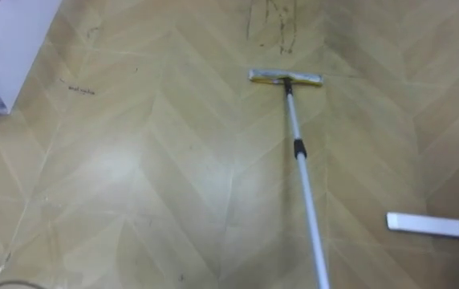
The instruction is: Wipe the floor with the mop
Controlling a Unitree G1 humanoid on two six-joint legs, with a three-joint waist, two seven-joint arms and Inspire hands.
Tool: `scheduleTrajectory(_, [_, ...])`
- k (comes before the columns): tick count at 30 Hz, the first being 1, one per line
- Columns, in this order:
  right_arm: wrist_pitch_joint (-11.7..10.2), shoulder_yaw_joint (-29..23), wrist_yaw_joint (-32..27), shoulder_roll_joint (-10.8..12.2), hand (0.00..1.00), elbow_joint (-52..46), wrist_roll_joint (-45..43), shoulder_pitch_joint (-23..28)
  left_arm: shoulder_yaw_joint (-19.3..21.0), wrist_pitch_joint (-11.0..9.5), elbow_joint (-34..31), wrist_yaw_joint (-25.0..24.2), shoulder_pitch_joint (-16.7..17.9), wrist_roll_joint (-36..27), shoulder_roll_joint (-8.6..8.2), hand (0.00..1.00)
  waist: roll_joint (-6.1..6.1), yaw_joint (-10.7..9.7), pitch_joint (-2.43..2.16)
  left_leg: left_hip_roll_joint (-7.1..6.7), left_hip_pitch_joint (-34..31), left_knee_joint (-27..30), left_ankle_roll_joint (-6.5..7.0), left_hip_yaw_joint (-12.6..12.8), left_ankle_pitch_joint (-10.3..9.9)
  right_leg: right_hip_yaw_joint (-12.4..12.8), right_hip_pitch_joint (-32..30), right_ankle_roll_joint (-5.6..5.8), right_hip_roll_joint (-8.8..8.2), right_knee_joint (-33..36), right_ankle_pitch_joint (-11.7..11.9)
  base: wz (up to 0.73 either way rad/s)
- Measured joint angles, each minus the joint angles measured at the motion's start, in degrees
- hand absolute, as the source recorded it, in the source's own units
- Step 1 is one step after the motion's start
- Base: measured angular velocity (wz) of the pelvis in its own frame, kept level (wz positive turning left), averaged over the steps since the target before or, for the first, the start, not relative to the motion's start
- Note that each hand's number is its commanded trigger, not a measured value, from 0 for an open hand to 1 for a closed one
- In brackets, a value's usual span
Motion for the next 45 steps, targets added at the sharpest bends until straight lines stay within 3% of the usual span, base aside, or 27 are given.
scheduleTrajectory(5, [-1.97, 2.66, -2.26, -0.21, 1.0, -0.19, 3.55, -0.6, -1.2, -2.48, -0.12, 1.6, -0.26, -6.98, -0.2, 0.0, 0.4, 0.3, 0.32, 0.03, -6.11, 2.99, -0.17, -0.41, 0.16, 0.29, -6.52, -0.61, -0.06, 4.26, -0.45, -0.01])
scheduleTrajectory(13, [-2.29, 6.72, -3.96, -0.52, 1.0, -0.22, 10.62, -0.18, -4.93, -2.36, -0.11, 3.81, -0.01, -7.96, -0.16, 0.0, 0.5, 0.56, 0.24, -0.11, -12.89, 5.35, -1.06, -0.69, 1.32, 0.29, -14.49, -1.92, -0.73, 9.22, -1.72, 0.04])
scheduleTrajectory(18, [-2.01, 7.23, -4.41, -0.57, 1.0, -0.22, 11.46, 0.2, -5.45, -0.85, -0.12, 4.25, 0.04, -8.14, -0.28, 0.0, 0.82, -0.08, 0.08, -0.72, -16.23, 8.41, -1.62, -2.0, 1.1, -0.35, -17.76, -2.45, -1.3, 13.05, -3.34, 0.15])
scheduleTrajectory(22, [-0.71, 7.15, -4.7, -0.66, 1.0, 0.3, 12.42, 1.06, -5.97, 1.0, -0.1, 4.8, 0.09, -9.4, -0.24, 0.0, 1.43, 0.0, -0.04, -1.14, -18.83, 14.97, -1.96, -2.57, -1.46, -0.56, -19.8, -2.9, -1.95, 20.62, -7.32, 0.23])
scheduleTrajectory(26, [1.54, 7.11, -4.32, -0.6, 1.0, 2.27, 13.89, 0.39, -6.18, 3.05, -0.11, 4.52, 0.25, -10.2, 0.02, 0.0, 2.05, 2.23, -0.38, -1.17, -21.85, 24.51, -3.33, -4.04, -5.01, -1.41, -22.23, -4.25, -2.17, 30.02, -11.81, 0.08])
scheduleTrajectory(30, [3.75, 6.86, -1.58, -1.31, 1.0, 5.64, 15.6, -4.25, -7.1, 4.91, -0.11, 3.01, 0.48, -10.3, 1.03, 0.0, 1.98, 4.2, -0.39, -0.7, -26.21, 36.39, -5.17, -4.21, -5.09, -2.82, -24.87, -6.27, -3.34, 38.42, -16.3, 0.09])
scheduleTrajectory(31, [5.15, 6.79, -0.17, -2.3, 1.0, 6.65, 15.57, -6.33, -7.93, 5.4, -0.12, 2.94, 1.14, -10.54, 1.31, 0.0, 1.69, 6.19, -0.43, -0.59, -28.32, 46.14, -5.74, -3.56, -3.98, -2.88, -25.65, -7.66, -3.56, 41.8, -17.85, -0.59])
scheduleTrajectory(32, [6.4, 6.88, 1.49, -3.96, 1.0, 6.81, 15.46, -9.02, -7.93, 5.39, -0.39, 2.74, 2.2, -11.69, 1.31, 0.0, 1.25, 7.64, -0.58, -0.82, -30.27, 55.58, -5.43, -1.76, -0.64, -2.75, -26.39, -8.06, -4.16, 44.65, -18.93, -0.71])
scheduleTrajectory(33, [6.71, 6.9, 2.27, -5.09, 1.0, 7.0, 15.44, -10.51, -7.95, 5.39, -0.36, 2.47, 2.64, -12.71, 1.31, 0.0, 1.2, 8.07, -0.61, -0.81, -31.01, 58.43, -5.28, -1.38, 1.31, -2.72, -26.82, -8.22, -4.14, 45.54, -19.14, -0.63])
scheduleTrajectory(34, [6.87, 6.96, 4.63, -7.01, 1.0, 6.97, 15.42, -13.39, -7.95, 5.37, -0.19, 1.89, 2.85, -14.52, 1.84, 0.0, 0.97, 8.79, -0.41, -0.9, -33.22, 61.2, -5.62, -1.53, 6.15, -2.33, -27.64, -8.16, -3.69, 46.58, -19.3, -0.42])
scheduleTrajectory(35, [6.88, 7.02, 6.87, -8.26, 1.0, 7.13, 15.12, -16.07, -8.08, 5.34, -0.1, 1.61, 2.89, -15.28, 2.9, 0.0, -0.26, 9.56, 0.36, -0.8, -35.44, 62.9, -6.86, -0.79, 12.94, -0.99, -28.08, -8.21, -2.85, 47.21, -19.35, -0.34])
scheduleTrajectory(37, [6.95, 7.62, 9.65, -9.89, 1.0, 8.0, 14.83, -18.98, -9.28, 5.47, -0.11, 0.71, 3.76, -16.35, 4.24, 0.0, -1.15, 10.87, 0.53, -0.82, -38.34, 65.54, -7.38, -0.2, 18.47, 0.74, -28.13, -8.53, -1.51, 47.29, -19.61, -0.19])
scheduleTrajectory(39, [6.85, 8.52, 11.79, -11.8, 1.0, 8.69, 15.05, -19.8, -10.48, 5.67, -0.2, -0.55, 4.07, -16.36, 5.11, 0.0, -1.39, 11.65, 0.78, -0.83, -40.62, 66.13, -5.63, 0.91, 15.07, 1.13, -27.76, -8.52, -1.51, 47.41, -19.62, -0.02])
scheduleTrajectory(40, [6.95, 9.18, 12.64, -12.65, 1.0, 8.99, 15.56, -19.25, -10.48, 5.79, -0.36, -1.26, 4.15, -16.38, 5.5, 0.0, -1.25, 11.88, 0.82, -0.86, -40.63, 61.13, -5.16, 1.72, 11.5, 1.23, -27.48, -8.12, -1.6, 47.4, -19.82, 0.19])
scheduleTrajectory(41, [7.01, 9.83, 13.07, -13.12, 1.0, 9.1, 16.3, -18.33, -10.52, 5.84, -0.11, -2.19, 4.41, -16.36, 5.94, 0.0, -1.07, 11.69, 0.74, -0.89, -39.09, 51.21, -5.2, 2.65, 8.45, 1.12, -27.4, -7.6, -2.01, 47.58, -20.09, 0.22])
scheduleTrajectory(42, [6.94, 10.24, 13.15, -13.33, 1.0, 9.08, 16.95, -17.55, -10.46, 5.97, -0.07, -2.65, 4.46, -16.34, 6.07, 0.0, -0.85, 11.56, 0.75, -0.83, -37.91, 45.98, -5.2, 2.89, 7.52, 1.08, -27.41, -7.24, -2.16, 47.82, -20.35, 0.27])
scheduleTrajectory(43, [6.95, 11.41, 13.12, -13.81, 1.0, 9.11, 18.96, -15.84, -10.46, 6.42, -0.08, -3.67, 4.54, -16.33, 6.04, 0.0, 0.26, 11.05, 0.55, -0.82, -36.02, 37.2, -4.9, 3.07, 5.9, 0.44, -27.4, -6.75, -2.16, 48.35, -21.33, 0.23])
scheduleTrajectory(44, [6.97, 11.69, 13.09, -13.82, 1.0, 9.09, 19.78, -13.82, -10.3, 6.88, -0.03, -4.89, 4.36, -16.23, 6.02, 0.0, 1.14, 10.62, 0.38, -0.73, -34.98, 33.64, -2.73, 3.13, 2.66, 0.23, -27.4, -6.21, -2.34, 48.99, -22.46, 0.23])
scheduleTrajectory(45, [7.03, 11.52, 13.08, -13.73, 1.0, 9.18, 19.87, -12.82, -10.14, 6.97, 0.05, -5.5, 4.05, -16.23, 5.96, 0.0, 1.41, 10.31, 0.42, -0.94, -35.07, 33.75, -1.58, 3.38, 1.89, 0.24, -27.31, -5.8, -2.61, 48.98, -22.83, 0.24])
